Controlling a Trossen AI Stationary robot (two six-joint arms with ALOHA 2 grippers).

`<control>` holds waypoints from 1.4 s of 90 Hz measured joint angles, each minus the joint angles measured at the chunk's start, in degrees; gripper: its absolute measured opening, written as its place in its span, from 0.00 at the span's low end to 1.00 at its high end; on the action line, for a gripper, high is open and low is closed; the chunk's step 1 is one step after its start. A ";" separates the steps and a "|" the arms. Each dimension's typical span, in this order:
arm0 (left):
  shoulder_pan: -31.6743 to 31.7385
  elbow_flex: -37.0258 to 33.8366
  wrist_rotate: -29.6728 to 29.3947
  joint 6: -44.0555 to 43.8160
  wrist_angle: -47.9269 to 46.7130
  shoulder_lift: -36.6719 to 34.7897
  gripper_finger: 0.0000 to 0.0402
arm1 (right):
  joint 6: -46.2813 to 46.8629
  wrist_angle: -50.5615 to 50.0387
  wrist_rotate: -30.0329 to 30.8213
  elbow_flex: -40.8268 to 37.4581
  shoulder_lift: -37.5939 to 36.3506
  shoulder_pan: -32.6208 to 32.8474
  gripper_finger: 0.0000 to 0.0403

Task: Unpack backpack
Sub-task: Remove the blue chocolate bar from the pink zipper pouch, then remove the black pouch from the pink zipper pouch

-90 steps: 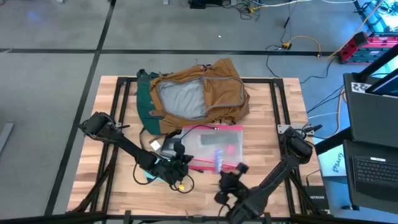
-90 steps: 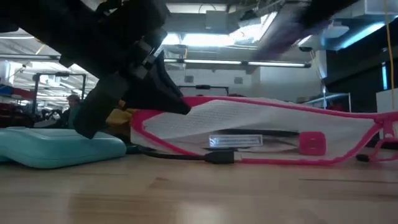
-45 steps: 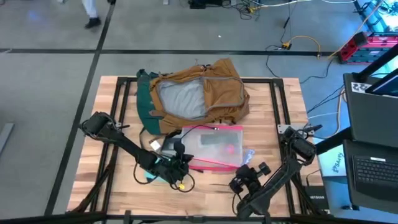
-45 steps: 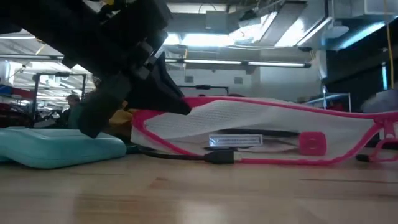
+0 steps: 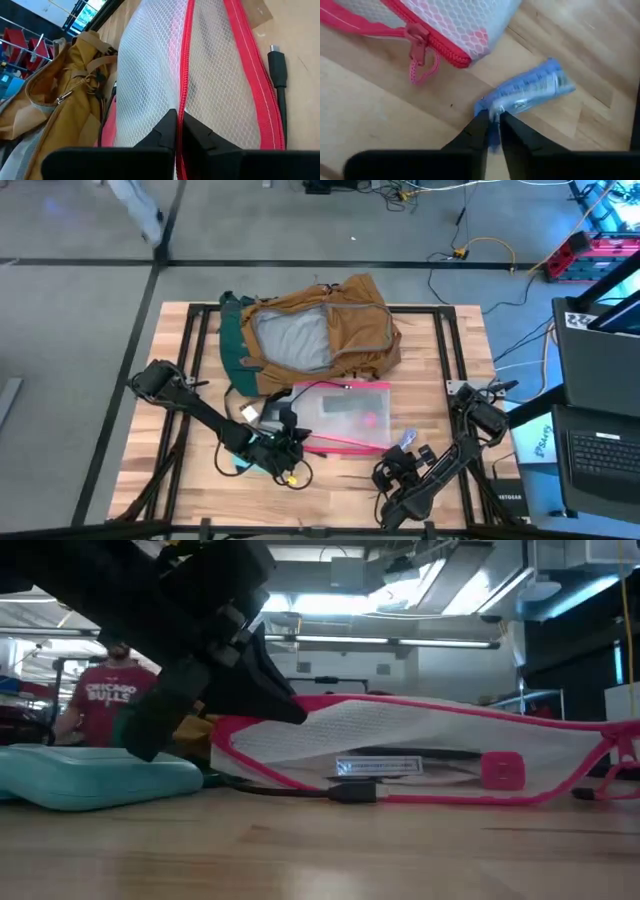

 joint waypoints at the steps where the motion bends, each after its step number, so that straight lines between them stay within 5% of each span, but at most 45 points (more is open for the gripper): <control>1: 0.00 0.00 0.00 0.01 0.00 0.00 0.00 | -0.13 -0.08 0.03 0.08 0.00 0.00 0.13; 31: -0.04 0.00 0.01 0.00 -0.02 0.00 0.00 | -0.44 -1.34 4.56 1.24 0.00 -0.02 0.41; 63: -0.01 0.00 0.00 0.00 0.00 0.00 0.00 | -8.28 -1.77 24.80 11.36 0.00 0.00 0.41; 80: 0.00 0.00 0.00 0.00 0.02 0.00 0.00 | -28.22 14.42 37.17 12.84 0.00 -0.39 0.41; 100: -0.15 -0.01 -0.30 1.76 3.54 0.02 0.00 | -43.93 32.54 35.59 8.93 0.04 -4.24 0.41; 126: -1.33 -0.02 -0.52 7.51 10.99 0.02 0.00 | -43.98 35.74 32.30 1.73 0.15 -10.66 0.41</control>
